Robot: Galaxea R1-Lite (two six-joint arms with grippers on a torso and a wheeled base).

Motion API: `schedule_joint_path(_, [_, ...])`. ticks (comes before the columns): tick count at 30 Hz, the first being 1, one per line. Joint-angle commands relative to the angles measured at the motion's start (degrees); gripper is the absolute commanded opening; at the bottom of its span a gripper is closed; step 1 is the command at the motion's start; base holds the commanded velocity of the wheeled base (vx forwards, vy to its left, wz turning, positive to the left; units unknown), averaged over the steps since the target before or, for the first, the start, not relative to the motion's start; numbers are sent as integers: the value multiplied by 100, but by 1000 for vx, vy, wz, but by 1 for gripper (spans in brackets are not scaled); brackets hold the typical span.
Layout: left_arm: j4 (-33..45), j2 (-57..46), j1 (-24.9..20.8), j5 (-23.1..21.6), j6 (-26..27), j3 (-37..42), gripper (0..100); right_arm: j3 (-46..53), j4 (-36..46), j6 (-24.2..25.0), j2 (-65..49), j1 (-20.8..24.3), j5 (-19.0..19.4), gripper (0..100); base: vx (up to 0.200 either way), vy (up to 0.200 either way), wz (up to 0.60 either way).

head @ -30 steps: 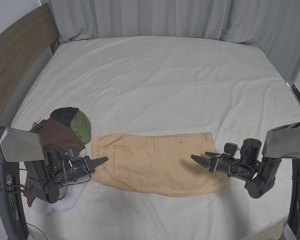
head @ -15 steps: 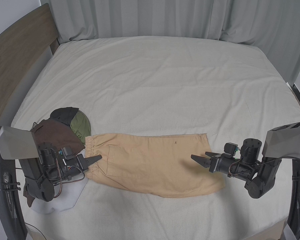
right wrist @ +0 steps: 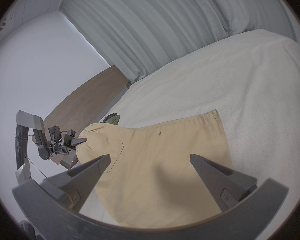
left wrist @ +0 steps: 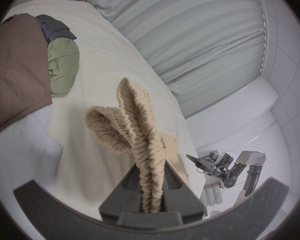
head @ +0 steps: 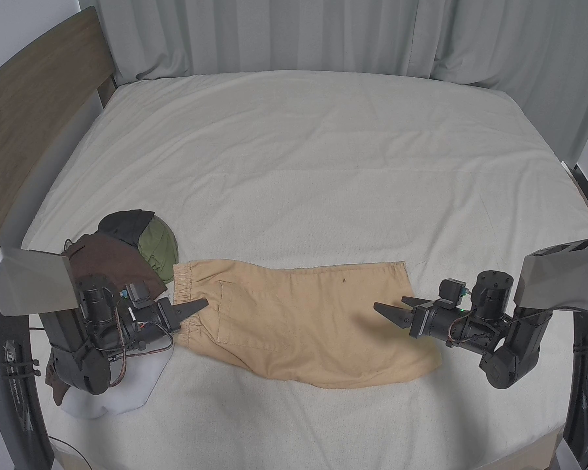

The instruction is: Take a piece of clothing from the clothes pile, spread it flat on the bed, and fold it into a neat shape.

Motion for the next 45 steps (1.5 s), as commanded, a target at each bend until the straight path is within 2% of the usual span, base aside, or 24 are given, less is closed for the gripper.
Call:
schedule_joint_path(1, [-5, -145, -97, 3, -10, 14, 0, 32, -2, 2, -45, 2, 3, 100, 0, 0, 0])
schedule_joint_path(4, [-5, -180, -150, 30, -10, 23, 0, 59, -2, 2, -81, 2, 3, 100, 0, 0, 0])
schedule_joint_path(12, [-5, -224, -572, 504, -10, -21, 0, 59, -2, 2, -160, 2, 3, 100, 0, 0, 0])
schedule_joint_path(38, [-5, -488, -1161, 539, -326, -135, 0, 68, -2, -7, -204, 55, 3, 100, 0, 0, 0])
schedule_joint_path(43, [-5, -664, -1301, 566, -1029, -337, 0, 85, -2, 2, -379, 55, 3, 100, 0, 0, 0])
schedule_joint_path(45, [-5, -673, -1328, 566, -1152, -408, 0, 76, -2, -7, -406, 46, 3, 100, 0, 0, 0])
